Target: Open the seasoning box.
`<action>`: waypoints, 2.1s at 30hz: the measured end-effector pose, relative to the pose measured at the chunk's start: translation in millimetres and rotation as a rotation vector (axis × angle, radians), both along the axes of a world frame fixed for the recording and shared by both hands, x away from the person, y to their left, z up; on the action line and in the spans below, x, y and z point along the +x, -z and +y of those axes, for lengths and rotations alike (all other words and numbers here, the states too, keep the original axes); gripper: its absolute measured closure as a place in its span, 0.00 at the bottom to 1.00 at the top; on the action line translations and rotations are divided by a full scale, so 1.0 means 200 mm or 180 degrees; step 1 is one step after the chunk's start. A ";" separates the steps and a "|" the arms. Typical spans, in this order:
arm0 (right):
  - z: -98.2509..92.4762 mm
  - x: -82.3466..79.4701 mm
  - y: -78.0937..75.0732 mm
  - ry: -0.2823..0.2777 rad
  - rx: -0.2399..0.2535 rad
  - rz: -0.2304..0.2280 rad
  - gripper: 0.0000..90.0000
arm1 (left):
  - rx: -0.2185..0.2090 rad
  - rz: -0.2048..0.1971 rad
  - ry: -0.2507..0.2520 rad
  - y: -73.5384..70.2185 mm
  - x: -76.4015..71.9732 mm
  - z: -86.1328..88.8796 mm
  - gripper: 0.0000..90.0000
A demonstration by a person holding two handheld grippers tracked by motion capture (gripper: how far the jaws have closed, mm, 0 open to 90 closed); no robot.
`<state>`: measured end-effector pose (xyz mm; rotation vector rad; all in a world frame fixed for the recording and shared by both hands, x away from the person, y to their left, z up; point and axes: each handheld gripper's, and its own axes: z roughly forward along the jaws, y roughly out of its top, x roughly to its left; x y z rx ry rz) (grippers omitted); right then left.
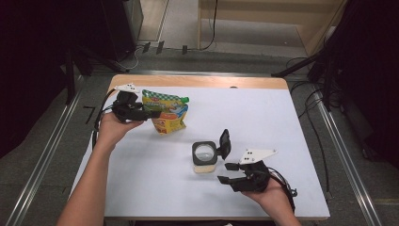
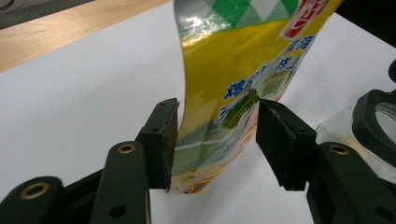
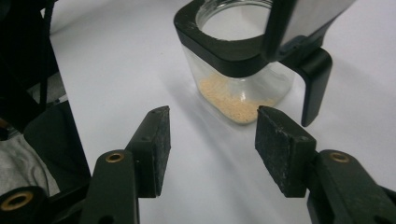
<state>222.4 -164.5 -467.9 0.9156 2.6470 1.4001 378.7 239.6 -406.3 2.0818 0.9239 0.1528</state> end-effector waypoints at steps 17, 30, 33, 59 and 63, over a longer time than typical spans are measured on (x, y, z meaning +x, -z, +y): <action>0.06 -0.06 -0.04 -0.0386 0.0071 -0.0086 0.53 | -0.0052 -0.0089 0.0255 -0.01 -0.04 -0.06 0.96; 0.19 -0.12 -0.06 -0.0603 0.0051 -0.0182 0.54 | -0.0193 0.0153 0.0129 -0.12 -0.08 -0.03 1.00; 0.23 -0.12 -0.05 -0.0594 0.0022 -0.0167 0.54 | -0.0189 0.0197 0.0122 -0.14 -0.09 -0.02 1.00; 0.61 -0.06 -0.03 -0.0587 0.0018 0.0006 0.54 | -0.0300 0.0280 0.0191 -0.36 -0.33 -0.03 1.00; 0.68 -0.04 -0.01 -0.0592 -0.0009 -0.0001 0.55 | -0.0316 0.0270 0.0191 -0.37 -0.36 -0.02 1.00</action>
